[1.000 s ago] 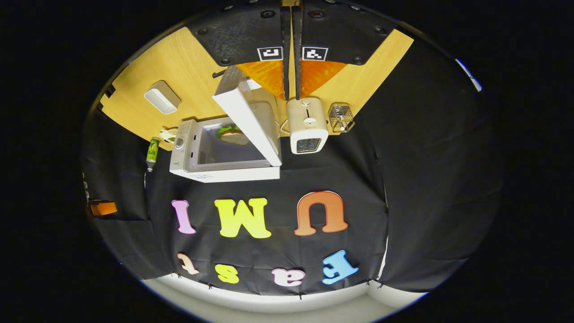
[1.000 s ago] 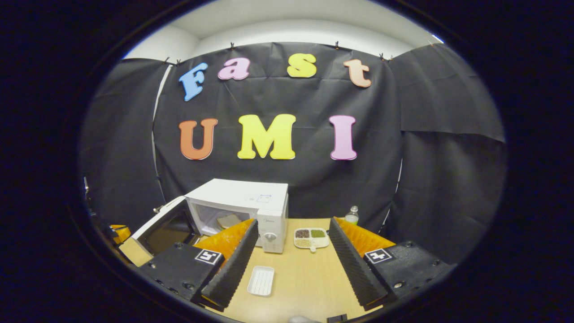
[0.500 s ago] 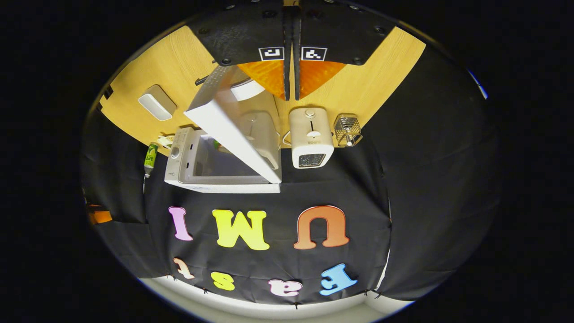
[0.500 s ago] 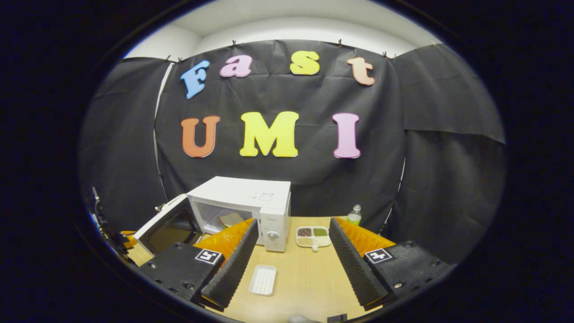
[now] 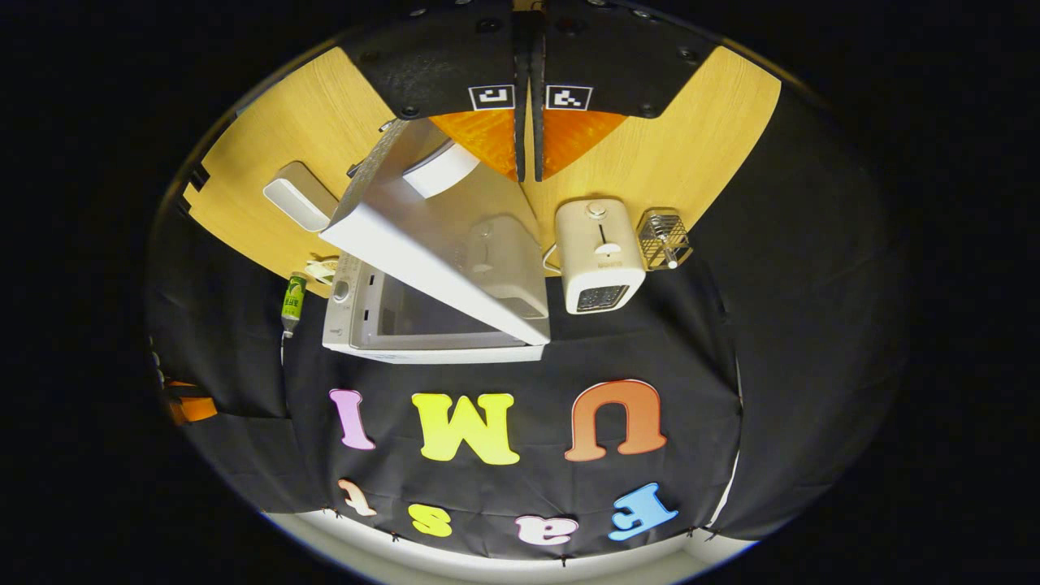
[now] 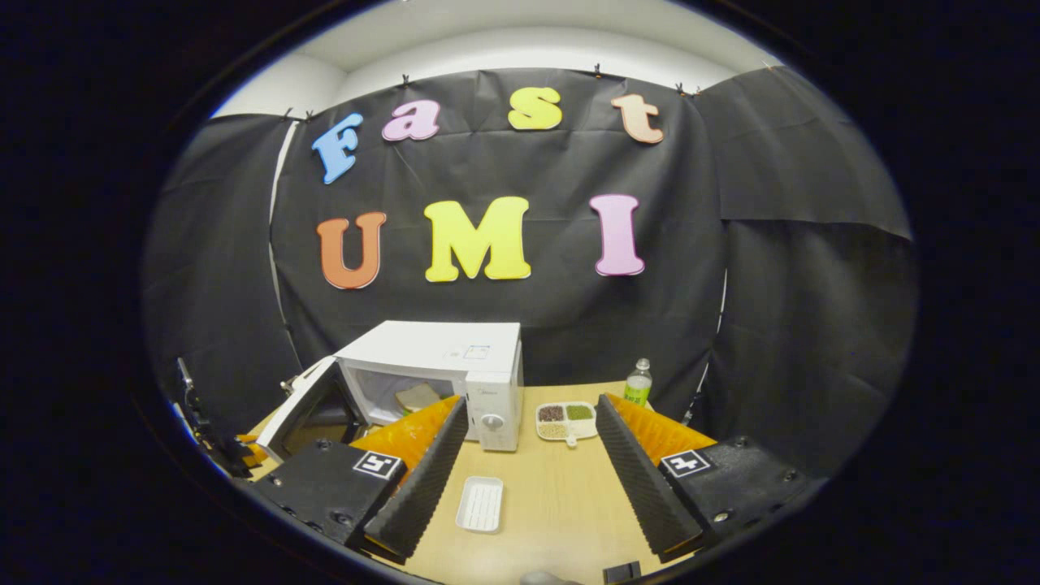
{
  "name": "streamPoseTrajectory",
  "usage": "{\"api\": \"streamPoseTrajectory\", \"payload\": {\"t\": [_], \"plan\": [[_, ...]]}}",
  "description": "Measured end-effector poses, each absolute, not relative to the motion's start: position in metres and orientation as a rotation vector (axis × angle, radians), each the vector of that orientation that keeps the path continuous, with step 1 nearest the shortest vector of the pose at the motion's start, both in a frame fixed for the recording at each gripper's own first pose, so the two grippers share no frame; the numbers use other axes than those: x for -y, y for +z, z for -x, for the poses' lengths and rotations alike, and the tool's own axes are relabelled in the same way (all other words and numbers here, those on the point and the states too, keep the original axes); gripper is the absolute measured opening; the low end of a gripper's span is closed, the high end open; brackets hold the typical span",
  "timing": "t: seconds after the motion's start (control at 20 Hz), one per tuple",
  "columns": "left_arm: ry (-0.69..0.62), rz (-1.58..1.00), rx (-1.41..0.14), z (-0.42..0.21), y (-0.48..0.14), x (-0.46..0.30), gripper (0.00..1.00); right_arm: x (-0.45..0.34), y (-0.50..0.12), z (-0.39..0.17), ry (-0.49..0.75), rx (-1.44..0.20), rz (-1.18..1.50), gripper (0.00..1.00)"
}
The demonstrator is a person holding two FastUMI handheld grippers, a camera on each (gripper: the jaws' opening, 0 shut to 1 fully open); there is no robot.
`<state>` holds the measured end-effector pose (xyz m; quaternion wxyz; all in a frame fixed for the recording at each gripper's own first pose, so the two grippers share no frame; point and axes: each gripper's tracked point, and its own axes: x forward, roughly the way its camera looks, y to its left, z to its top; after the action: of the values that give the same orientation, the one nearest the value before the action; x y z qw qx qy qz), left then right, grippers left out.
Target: Open the microwave oven with the left hand, put the food in, and close the microwave oven.
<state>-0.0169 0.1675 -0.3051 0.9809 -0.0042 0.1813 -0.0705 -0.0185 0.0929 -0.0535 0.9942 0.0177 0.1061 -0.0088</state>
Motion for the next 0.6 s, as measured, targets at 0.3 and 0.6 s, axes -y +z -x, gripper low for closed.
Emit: {"api": "streamPoseTrajectory", "payload": {"t": [0.3,0.6], "plan": [[-0.217,0.046,-0.347,0.004,-0.298,-0.114,0.00,-0.079,-0.053,0.022,-0.038,-0.221,-0.058,0.92],[-0.332,0.039,-0.351,-0.011,-0.298,-0.054,0.00,-0.057,-0.054,0.021,-0.070,-0.232,-0.075,0.92]]}}
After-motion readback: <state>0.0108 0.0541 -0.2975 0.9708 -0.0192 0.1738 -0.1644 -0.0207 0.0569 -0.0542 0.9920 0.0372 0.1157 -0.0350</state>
